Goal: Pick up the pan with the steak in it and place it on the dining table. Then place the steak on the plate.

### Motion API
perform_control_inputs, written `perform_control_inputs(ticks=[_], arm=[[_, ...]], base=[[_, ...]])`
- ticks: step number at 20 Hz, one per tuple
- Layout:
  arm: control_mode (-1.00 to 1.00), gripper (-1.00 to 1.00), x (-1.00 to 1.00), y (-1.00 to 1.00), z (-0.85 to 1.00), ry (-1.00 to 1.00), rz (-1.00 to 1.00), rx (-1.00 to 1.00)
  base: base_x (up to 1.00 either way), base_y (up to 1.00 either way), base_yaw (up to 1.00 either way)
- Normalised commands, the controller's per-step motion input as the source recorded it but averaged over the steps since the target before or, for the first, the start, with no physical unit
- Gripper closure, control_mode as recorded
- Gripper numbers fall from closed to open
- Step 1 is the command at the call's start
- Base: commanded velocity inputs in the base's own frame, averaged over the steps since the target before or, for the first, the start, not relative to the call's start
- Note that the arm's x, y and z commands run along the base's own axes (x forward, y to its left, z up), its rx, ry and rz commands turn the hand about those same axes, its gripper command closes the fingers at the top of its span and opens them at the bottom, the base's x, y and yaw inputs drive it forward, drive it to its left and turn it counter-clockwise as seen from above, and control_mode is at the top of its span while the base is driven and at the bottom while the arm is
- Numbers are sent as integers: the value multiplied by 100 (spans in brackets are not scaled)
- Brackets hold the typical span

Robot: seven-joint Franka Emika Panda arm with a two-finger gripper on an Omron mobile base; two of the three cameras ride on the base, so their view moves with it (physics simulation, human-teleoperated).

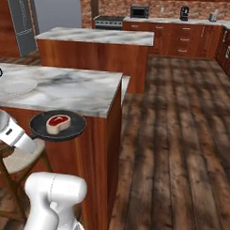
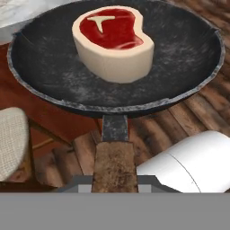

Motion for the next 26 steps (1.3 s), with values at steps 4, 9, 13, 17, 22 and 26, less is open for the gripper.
perform_control_inputs(ticks=[4,9,13,17,22,26], arm=[[-100,100,4,3,7,-1,-1,0],[-100,100,2,16,43,-10,-1,0],[-100,100,0,18,40,-8,0,0],[-100,100,41,14,25,-2,1,0],[-100,100,58,0,13,1,8,7],[-100,100,89,0,2,4,8,8]], base=[[53,7,-8],[0,0,0],[0,0,0],[0,0,0],[0,0,0],[0,0,0]])
